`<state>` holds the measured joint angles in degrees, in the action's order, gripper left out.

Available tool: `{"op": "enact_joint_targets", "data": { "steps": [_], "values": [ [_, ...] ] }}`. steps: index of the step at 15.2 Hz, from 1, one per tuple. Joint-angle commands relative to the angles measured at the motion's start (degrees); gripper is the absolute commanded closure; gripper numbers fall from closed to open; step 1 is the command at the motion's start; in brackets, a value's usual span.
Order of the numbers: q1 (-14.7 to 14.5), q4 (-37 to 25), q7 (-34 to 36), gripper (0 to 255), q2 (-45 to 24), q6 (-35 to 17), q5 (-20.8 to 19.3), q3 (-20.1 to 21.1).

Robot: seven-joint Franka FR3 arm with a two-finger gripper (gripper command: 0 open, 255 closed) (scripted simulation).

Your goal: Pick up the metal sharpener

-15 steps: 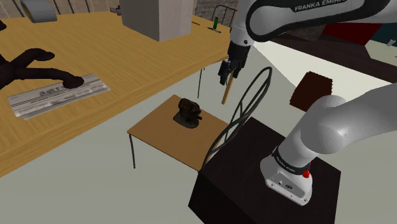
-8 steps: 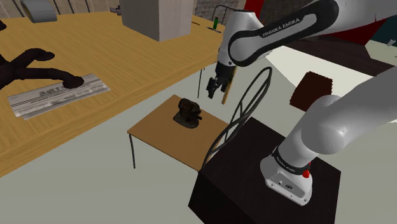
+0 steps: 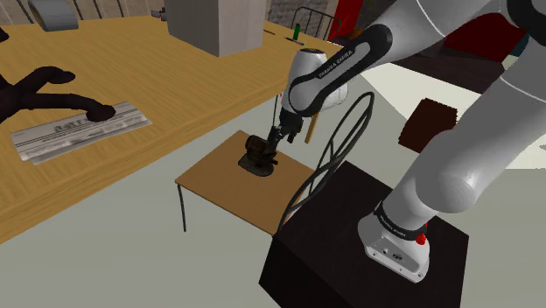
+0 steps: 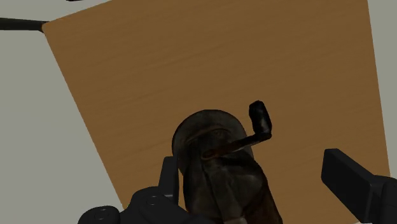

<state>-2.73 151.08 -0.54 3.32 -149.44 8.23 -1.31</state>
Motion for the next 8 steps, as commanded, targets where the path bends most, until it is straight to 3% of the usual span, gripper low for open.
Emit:
{"op": "enact_joint_targets", "data": {
  "steps": [1, 3, 8],
  "values": [
    [-0.6, -1.8, -1.7, 0, -6.1, -4.4, 2.9, 0.2],
    [-0.7, -3.6, -3.6, 0, -10.8, -7.4, 5.8, 0.9],
    [-0.1, -4.1, -5.5, 0, -15.2, -11.3, 8.0, 1.9]
  ]
}}
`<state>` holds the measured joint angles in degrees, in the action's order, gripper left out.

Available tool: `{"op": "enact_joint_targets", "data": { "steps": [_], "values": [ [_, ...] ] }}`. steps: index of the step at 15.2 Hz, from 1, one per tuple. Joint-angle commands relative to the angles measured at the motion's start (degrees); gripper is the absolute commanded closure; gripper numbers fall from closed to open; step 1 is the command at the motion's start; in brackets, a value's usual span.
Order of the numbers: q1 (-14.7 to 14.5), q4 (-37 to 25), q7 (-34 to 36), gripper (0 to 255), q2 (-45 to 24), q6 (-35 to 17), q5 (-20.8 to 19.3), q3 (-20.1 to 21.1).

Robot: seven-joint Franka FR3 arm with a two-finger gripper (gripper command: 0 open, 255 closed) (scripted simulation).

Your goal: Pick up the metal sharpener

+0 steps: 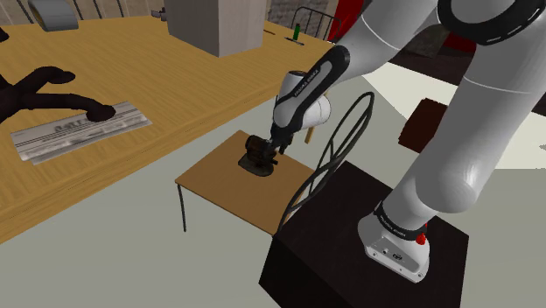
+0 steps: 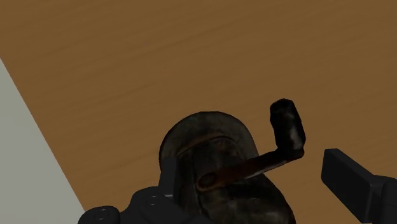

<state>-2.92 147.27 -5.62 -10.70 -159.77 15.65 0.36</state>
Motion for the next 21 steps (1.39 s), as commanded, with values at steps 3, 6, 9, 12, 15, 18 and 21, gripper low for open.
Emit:
{"op": "enact_joint_targets", "data": {
  "steps": [3, 6, 9, 12, 15, 18, 21],
  "values": [
    [0.5, -0.6, -1.5, 0, -3.6, -3.0, 1.7, 0.9],
    [0.5, -0.7, -1.4, 255, -3.5, -2.8, 1.6, 0.9],
    [0.5, -0.7, -1.4, 255, -3.5, -2.8, 1.6, 0.9],
    [0.5, -0.7, -1.4, 255, -3.5, -2.8, 1.6, 0.9],
    [0.3, -0.5, -1.1, 255, -2.6, -2.2, 1.3, 0.6],
    [-0.1, -0.1, 0.1, 255, 0.1, 0.1, 0.0, -0.1],
    [-0.4, 0.2, 1.3, 255, 2.7, 2.5, -1.4, -0.7]
  ]
}}
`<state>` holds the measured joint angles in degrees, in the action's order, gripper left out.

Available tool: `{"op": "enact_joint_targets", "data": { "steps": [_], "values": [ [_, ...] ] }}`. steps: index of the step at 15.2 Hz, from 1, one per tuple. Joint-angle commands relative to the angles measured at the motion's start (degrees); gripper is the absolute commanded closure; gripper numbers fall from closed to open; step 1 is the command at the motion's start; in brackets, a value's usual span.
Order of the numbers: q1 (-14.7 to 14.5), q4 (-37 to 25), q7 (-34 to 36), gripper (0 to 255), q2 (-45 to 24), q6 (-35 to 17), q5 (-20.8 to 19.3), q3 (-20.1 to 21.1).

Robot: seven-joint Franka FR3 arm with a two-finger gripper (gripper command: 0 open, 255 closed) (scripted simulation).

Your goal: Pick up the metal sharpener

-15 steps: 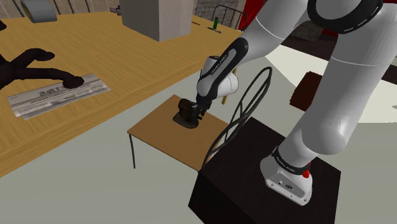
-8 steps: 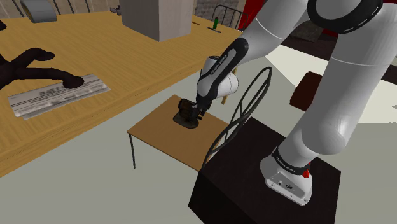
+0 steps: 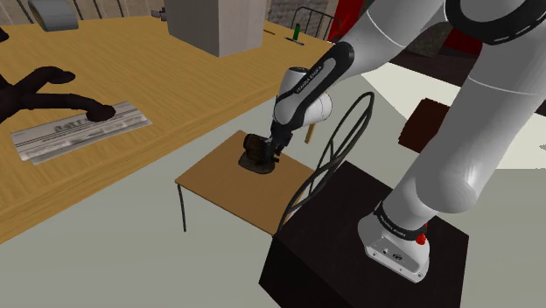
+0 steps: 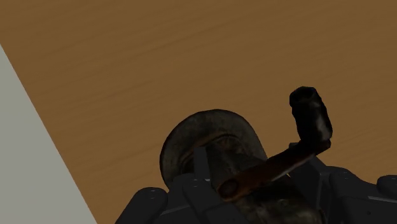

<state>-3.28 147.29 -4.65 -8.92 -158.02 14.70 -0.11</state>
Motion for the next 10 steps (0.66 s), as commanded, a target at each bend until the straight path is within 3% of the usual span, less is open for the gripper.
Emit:
{"op": "enact_joint_targets", "data": {
  "steps": [1, 10],
  "values": [
    [-0.1, 0.2, 0.7, 255, 1.8, 1.5, -0.8, -0.3],
    [-0.2, 0.1, 3.1, 255, 7.7, 7.4, -3.5, -1.0]
  ]
}}
